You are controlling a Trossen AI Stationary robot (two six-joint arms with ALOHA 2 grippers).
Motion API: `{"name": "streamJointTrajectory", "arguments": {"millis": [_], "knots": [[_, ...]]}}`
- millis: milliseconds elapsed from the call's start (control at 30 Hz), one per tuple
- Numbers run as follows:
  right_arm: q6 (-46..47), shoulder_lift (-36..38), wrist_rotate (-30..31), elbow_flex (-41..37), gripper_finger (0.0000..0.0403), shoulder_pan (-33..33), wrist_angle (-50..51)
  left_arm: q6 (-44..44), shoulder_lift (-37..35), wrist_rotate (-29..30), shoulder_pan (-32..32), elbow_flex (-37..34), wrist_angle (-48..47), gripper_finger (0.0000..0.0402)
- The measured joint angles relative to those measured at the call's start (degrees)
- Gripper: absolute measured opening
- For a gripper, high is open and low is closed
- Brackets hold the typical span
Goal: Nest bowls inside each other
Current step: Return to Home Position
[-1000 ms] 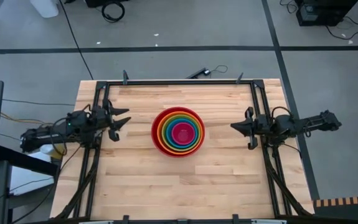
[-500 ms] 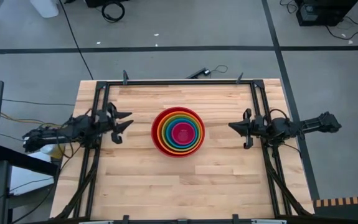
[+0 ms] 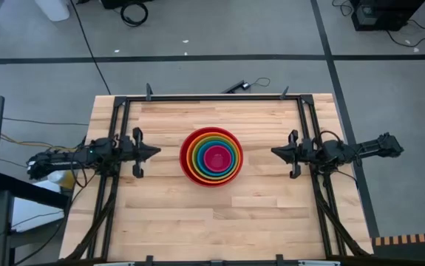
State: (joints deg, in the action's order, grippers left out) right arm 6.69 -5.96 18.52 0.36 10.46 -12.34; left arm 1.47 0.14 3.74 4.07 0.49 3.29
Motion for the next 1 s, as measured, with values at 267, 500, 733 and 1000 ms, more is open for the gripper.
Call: {"name": "streamJointTrajectory", "arguments": {"millis": [267,500,733,1000], "knots": [[-0.5,-0.3,0.0,0.0,0.0020,0.0,1.6,0.1,0.2,-4.7,0.6,0.0,0.6,0.0003],[-0.3,-0.3,-0.2,0.0,0.0023,0.0,1.5,-1.1,0.2,-4.6,0.6,0.0,-0.1,0.0019],[1.1,-0.3,0.5,0.0,0.0024,0.0,1.1,-7.1,0.2,-4.5,0.6,0.0,-0.1,0.0022],[9.8,-0.3,1.2,0.0,0.0023,0.0,-2.1,-7.3,0.2,-4.5,0.6,0.0,-0.1,0.0023]]}}
